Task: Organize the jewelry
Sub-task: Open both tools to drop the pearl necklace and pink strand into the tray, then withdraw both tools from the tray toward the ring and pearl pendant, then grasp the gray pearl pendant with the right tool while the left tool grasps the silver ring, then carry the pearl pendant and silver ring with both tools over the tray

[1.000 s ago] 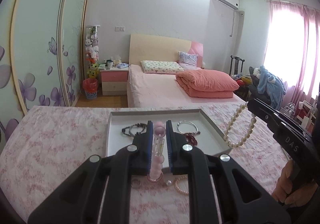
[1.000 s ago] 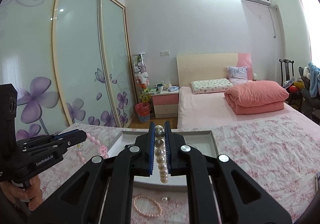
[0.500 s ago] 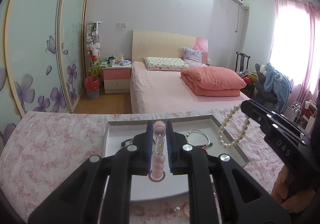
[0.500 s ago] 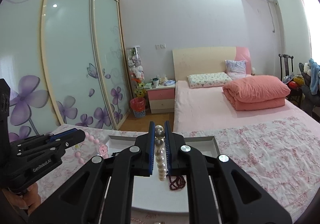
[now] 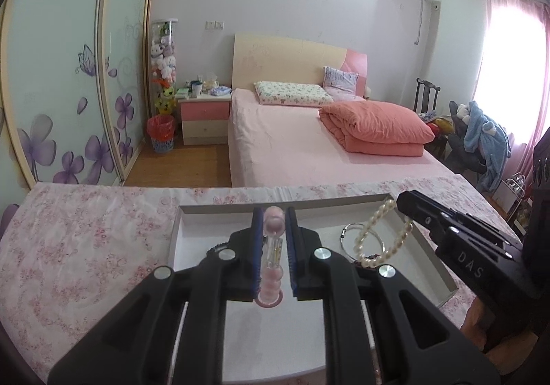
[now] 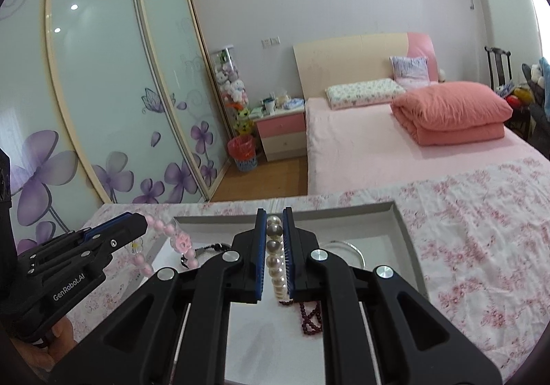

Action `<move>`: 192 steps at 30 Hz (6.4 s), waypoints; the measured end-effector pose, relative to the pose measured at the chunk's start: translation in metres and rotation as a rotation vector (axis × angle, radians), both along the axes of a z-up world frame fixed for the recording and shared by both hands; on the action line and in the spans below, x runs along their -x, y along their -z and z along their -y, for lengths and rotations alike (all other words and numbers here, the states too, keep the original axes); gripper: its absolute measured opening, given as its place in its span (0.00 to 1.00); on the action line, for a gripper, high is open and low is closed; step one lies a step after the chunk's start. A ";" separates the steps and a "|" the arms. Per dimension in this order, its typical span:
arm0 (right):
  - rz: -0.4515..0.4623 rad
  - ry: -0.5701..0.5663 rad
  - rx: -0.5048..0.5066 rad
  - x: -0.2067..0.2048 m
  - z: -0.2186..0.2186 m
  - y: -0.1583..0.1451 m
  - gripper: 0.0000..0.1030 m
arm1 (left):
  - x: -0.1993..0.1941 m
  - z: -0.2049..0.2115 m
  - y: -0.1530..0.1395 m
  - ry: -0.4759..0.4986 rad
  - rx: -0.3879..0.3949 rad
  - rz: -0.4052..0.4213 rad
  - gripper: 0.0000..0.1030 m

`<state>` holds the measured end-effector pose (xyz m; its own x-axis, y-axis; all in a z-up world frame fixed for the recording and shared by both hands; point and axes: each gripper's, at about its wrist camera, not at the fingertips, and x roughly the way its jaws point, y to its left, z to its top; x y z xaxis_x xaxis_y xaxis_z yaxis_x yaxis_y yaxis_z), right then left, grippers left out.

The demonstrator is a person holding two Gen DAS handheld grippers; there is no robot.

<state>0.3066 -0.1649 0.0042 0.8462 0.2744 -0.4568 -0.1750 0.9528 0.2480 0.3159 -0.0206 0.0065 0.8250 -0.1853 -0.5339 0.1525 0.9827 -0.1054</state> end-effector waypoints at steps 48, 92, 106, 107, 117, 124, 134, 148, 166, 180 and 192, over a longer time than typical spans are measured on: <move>-0.288 -0.157 0.151 0.100 -0.008 0.074 0.24 | 0.105 -0.060 0.051 -0.073 -0.016 -0.132 0.36; -0.327 -0.096 0.317 0.076 -0.020 0.085 0.14 | 0.100 -0.049 0.073 -0.041 -0.049 -0.198 0.45; -0.336 -0.090 0.280 0.086 -0.005 0.085 0.14 | 0.099 -0.036 0.080 0.013 -0.102 -0.227 0.48; -0.337 -0.088 0.277 0.086 -0.004 0.085 0.14 | 0.099 -0.034 0.081 0.020 -0.111 -0.231 0.49; -0.343 -0.085 0.248 0.085 0.003 0.085 0.14 | 0.087 -0.017 0.094 0.028 -0.170 -0.287 0.46; -0.344 -0.086 0.243 0.085 0.004 0.085 0.14 | 0.081 -0.013 0.101 0.018 -0.167 -0.310 0.34; -0.344 -0.085 0.244 0.085 0.004 0.085 0.14 | 0.078 -0.012 0.100 0.003 -0.167 -0.305 0.21; -0.345 -0.073 0.250 0.086 0.004 0.085 0.14 | 0.083 -0.019 0.100 -0.025 -0.152 -0.308 0.21; -0.246 -0.033 0.226 0.109 0.016 0.058 0.14 | 0.115 -0.027 0.068 -0.053 -0.073 -0.225 0.21; -0.011 -0.046 0.196 0.133 0.002 0.008 0.14 | 0.141 -0.008 0.027 -0.050 -0.078 -0.046 0.21; 0.098 -0.023 0.174 0.133 -0.002 -0.012 0.14 | 0.143 -0.003 0.011 -0.063 -0.079 0.032 0.21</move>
<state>0.1736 -0.1633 0.0164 0.8833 0.2183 -0.4149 -0.2126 0.9753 0.0605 0.1728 -0.0178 -0.0041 0.8503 -0.0913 -0.5183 0.0927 0.9954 -0.0234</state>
